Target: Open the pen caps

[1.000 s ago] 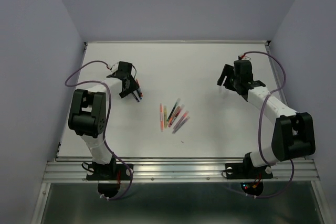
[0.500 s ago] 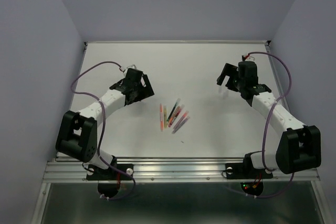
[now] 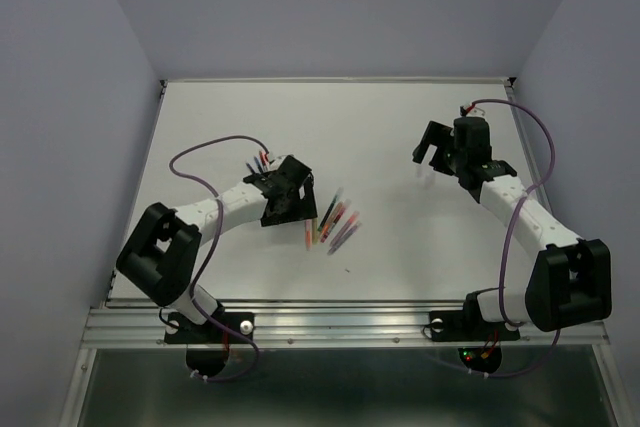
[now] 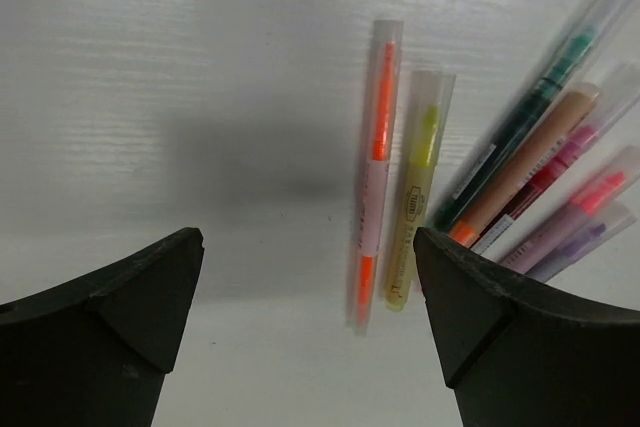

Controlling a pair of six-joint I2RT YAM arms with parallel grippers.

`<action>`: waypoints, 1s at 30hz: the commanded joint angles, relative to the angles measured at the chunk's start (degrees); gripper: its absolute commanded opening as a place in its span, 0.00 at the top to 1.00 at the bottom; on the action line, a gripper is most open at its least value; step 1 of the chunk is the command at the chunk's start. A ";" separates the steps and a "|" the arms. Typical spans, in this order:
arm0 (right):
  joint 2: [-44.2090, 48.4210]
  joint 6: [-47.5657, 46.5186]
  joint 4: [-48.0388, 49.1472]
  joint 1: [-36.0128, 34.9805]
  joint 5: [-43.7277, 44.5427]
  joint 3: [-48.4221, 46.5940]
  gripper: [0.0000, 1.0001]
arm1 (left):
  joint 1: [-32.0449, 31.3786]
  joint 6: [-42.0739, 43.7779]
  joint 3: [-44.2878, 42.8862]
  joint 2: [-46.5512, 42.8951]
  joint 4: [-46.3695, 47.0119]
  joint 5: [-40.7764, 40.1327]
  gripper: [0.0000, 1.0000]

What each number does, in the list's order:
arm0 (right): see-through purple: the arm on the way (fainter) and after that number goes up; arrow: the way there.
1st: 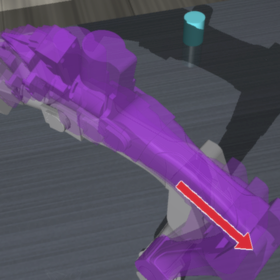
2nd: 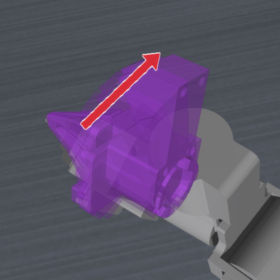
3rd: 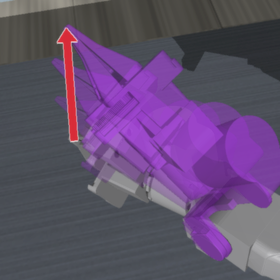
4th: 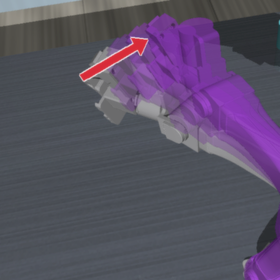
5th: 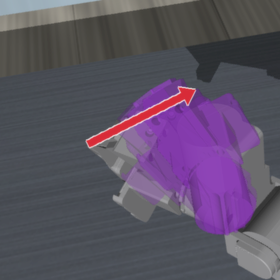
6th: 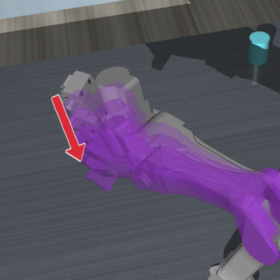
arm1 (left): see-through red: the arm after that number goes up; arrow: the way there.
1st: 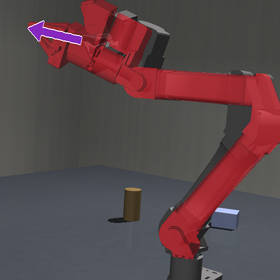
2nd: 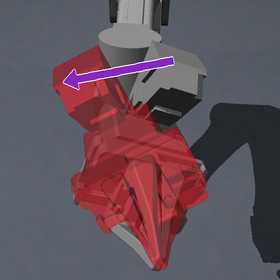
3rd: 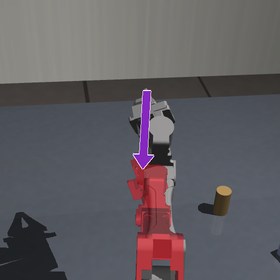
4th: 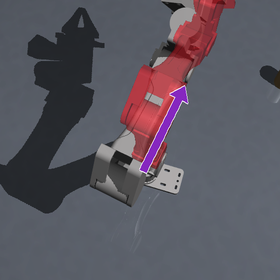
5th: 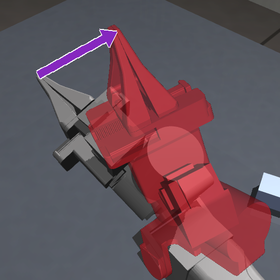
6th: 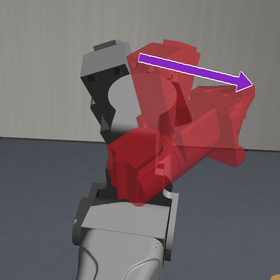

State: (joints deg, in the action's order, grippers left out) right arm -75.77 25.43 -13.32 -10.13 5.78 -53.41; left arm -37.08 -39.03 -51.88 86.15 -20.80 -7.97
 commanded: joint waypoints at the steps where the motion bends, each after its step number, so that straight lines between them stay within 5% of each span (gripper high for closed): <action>1: 0.62 -0.21 0.40 0.02 0.81 0.85 0.00 | -1.68 -0.97 -2.87 3.32 -4.86 -4.51 0.01; 16: -0.70 -0.29 0.40 0.02 1.78 0.67 0.00 | -2.82 0.26 -5.07 10.35 -4.43 -4.95 0.08; 21: -0.35 -0.21 0.40 0.02 2.13 0.67 0.00 | -2.91 1.93 -6.04 13.07 -4.60 -4.60 0.25; 26: 0.00 -0.29 0.40 0.02 2.57 0.76 0.00 | -2.91 2.46 -5.69 14.48 -4.43 -4.60 0.63; 30: 0.09 -0.21 0.40 0.02 2.48 0.85 0.00 | -2.82 2.11 -4.99 15.54 -4.34 -4.95 0.81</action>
State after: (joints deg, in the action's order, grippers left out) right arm -76.51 25.43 -13.65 -10.13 7.20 -52.49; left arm -39.77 -36.80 -58.33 98.43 -23.81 -12.67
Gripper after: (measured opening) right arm 0.998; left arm 0.233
